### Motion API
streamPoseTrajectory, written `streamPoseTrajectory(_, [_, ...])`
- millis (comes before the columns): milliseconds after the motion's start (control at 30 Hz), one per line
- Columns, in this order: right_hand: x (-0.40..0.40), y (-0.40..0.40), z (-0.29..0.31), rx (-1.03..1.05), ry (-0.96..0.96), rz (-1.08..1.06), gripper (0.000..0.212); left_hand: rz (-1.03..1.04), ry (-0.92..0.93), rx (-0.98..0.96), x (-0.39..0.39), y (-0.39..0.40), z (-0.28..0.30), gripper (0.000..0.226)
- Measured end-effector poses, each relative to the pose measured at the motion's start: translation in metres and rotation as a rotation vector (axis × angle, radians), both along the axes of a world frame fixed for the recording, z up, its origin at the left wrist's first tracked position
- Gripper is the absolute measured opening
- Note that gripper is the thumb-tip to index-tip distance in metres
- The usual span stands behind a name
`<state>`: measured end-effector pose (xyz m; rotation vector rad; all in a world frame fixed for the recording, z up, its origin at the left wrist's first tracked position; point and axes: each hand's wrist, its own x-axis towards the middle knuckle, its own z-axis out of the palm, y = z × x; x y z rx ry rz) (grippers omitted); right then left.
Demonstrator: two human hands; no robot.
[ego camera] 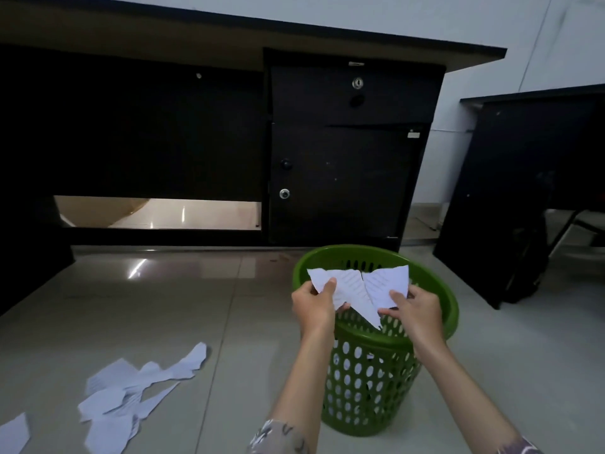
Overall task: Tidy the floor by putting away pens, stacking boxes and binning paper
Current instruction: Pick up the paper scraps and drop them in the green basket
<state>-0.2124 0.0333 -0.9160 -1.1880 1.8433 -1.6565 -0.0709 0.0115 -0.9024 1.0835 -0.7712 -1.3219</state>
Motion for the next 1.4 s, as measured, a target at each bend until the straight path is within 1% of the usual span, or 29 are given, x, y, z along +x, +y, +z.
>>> streamPoseTrajectory(33, [0.001, -0.001, -0.001, 0.033, 0.011, 0.019, 0.008, -0.032, -0.016, -0.011, -0.001, -0.002, 0.000, 0.020])
streamPoseTrajectory(100, [-0.001, -0.002, -0.002, 0.097, 0.062, 0.046, 0.032, -0.087, -0.067, -0.036, -0.003, -0.006, -0.001, 0.018])
streamPoseTrajectory(133, [-0.001, -0.002, -0.001, 0.118, 0.095, 0.076, 0.038, -0.105, -0.095, -0.054, 0.000, -0.007, 0.000, 0.016])
streamPoseTrajectory(200, [0.000, 0.001, 0.002, 0.131, 0.158, 0.104, 0.036, -0.145, -0.137, -0.083, 0.008, -0.010, 0.000, 0.038])
streamPoseTrajectory(233, [0.002, 0.001, 0.002, 0.133, 0.189, 0.097, 0.034, -0.157, -0.130, -0.099, 0.015, -0.012, 0.000, 0.039])
streamPoseTrajectory(333, [0.013, 0.002, 0.003, 0.088, 0.304, 0.047, 0.028, -0.105, -0.055, -0.178, 0.038, -0.015, 0.004, 0.012])
streamPoseTrajectory(433, [0.035, 0.000, 0.007, -0.024, 0.377, 0.035, 0.023, -0.020, -0.056, -0.235, 0.065, -0.016, 0.005, 0.012])
streamPoseTrajectory(567, [0.075, -0.004, 0.010, -0.094, 0.363, 0.171, 0.018, 0.095, -0.078, -0.236, 0.109, -0.009, -0.001, 0.011])
streamPoseTrajectory(800, [0.153, -0.015, 0.000, -0.200, 0.302, 0.377, 0.014, 0.208, -0.156, -0.165, 0.191, 0.009, -0.015, 0.012])
streamPoseTrajectory(967, [0.228, -0.010, -0.022, -0.205, 0.246, 0.614, 0.019, 0.309, -0.271, -0.054, 0.273, 0.039, -0.039, 0.011])
streamPoseTrajectory(1100, [0.280, 0.002, -0.050, -0.148, 0.244, 0.782, 0.022, 0.419, -0.346, 0.086, 0.337, 0.071, -0.065, 0.005])
streamPoseTrajectory(1200, [0.323, 0.017, -0.076, -0.084, 0.243, 0.910, 0.024, 0.480, -0.423, 0.203, 0.389, 0.105, -0.087, 0.004])
streamPoseTrajectory(1300, [0.354, 0.035, -0.103, -0.035, 0.240, 1.036, 0.026, 0.458, -0.621, 0.357, 0.430, 0.141, -0.117, 0.009])
streamPoseTrajectory(1400, [0.375, 0.049, -0.133, 0.042, 0.267, 1.139, 0.026, 0.344, -0.879, 0.567, 0.452, 0.174, -0.151, 0.014])
